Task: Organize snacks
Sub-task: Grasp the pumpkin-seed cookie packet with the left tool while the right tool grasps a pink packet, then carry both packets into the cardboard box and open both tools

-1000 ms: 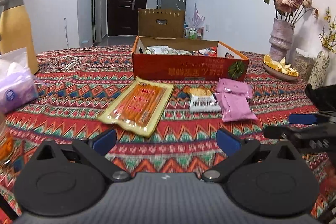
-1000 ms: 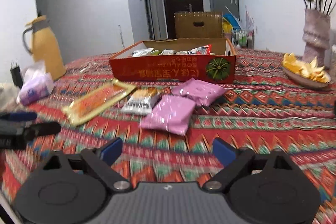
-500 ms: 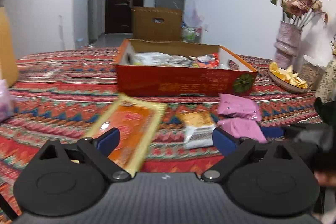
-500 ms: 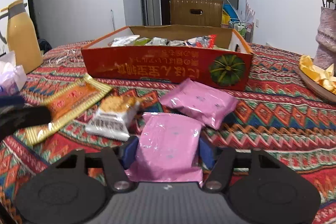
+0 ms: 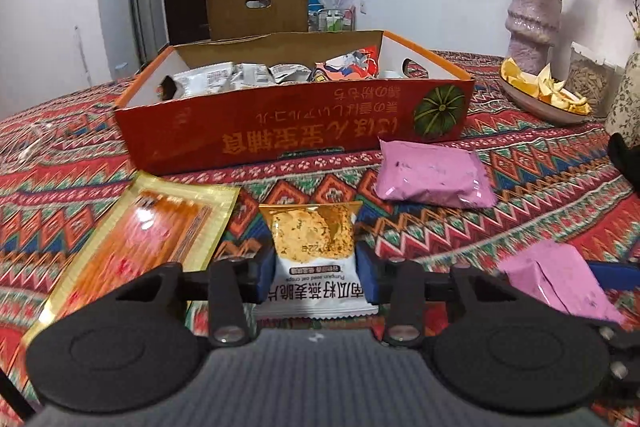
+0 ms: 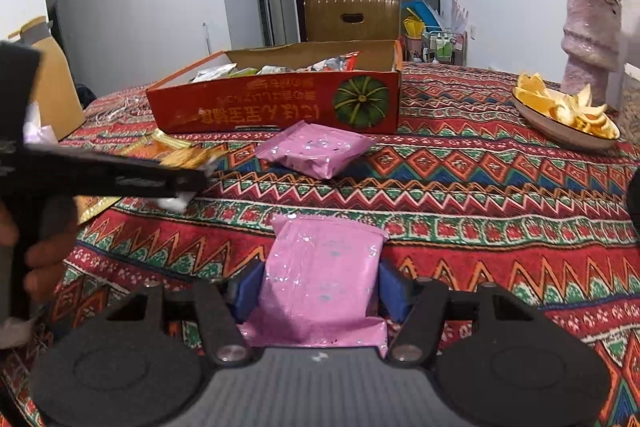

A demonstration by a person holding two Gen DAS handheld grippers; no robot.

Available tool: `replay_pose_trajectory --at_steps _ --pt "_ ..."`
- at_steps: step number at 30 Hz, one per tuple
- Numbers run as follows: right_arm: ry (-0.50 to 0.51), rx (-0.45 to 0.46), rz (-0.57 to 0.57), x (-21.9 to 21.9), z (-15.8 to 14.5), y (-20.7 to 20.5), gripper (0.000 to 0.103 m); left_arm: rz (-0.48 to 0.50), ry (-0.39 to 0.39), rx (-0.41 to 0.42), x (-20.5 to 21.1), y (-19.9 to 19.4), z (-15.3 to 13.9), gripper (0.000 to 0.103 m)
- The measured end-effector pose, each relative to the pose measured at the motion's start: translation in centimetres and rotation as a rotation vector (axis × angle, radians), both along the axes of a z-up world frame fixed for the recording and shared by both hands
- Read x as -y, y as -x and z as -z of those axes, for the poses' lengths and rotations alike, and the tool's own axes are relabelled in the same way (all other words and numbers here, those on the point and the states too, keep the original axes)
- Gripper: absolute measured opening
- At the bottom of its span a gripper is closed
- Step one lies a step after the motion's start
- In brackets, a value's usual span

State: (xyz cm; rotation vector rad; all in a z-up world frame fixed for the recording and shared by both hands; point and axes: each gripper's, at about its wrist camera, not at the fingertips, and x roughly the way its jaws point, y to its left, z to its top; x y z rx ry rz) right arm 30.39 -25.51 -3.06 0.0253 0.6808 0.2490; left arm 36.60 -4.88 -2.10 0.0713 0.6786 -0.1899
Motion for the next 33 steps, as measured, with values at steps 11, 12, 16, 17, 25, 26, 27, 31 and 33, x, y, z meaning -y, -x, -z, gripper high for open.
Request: replay_pose_trajectory --at_steps 11,12,16,17,25,26,27,31,33 --pt "-0.039 0.071 -0.042 -0.9 -2.0 4.7 0.06 -0.076 0.079 0.056 -3.1 11.3 -3.7 0.042" --pt "-0.04 0.075 -0.043 -1.0 -2.2 5.2 0.06 -0.084 0.085 0.065 -3.4 12.1 -4.0 0.042" --pt "-0.043 0.097 -0.045 -1.5 -3.0 6.8 0.061 -0.09 0.098 0.114 -4.5 14.2 -5.6 0.042" --pt "-0.042 0.103 -0.044 -1.6 -3.2 7.1 0.061 -0.09 0.1 0.127 -4.6 14.6 -6.0 0.042" --pt "-0.021 0.165 -0.049 -2.3 -5.6 7.9 0.06 -0.068 0.117 0.196 -5.5 14.9 -8.1 0.042" --pt "-0.014 0.179 -0.051 -2.4 -6.0 7.7 0.06 -0.064 0.119 0.204 -5.7 14.7 -8.4 0.042" --pt "-0.01 0.188 -0.056 -2.4 -6.4 7.5 0.06 -0.058 0.12 0.213 -5.7 14.4 -8.7 0.042" --pt "0.014 0.236 -0.09 -2.7 -8.6 5.5 0.061 -0.025 0.133 0.241 -6.2 12.1 -10.4 0.042" --pt "0.024 0.261 -0.109 -2.8 -9.8 4.2 0.061 -0.007 0.141 0.251 -6.4 10.3 -11.3 0.042"
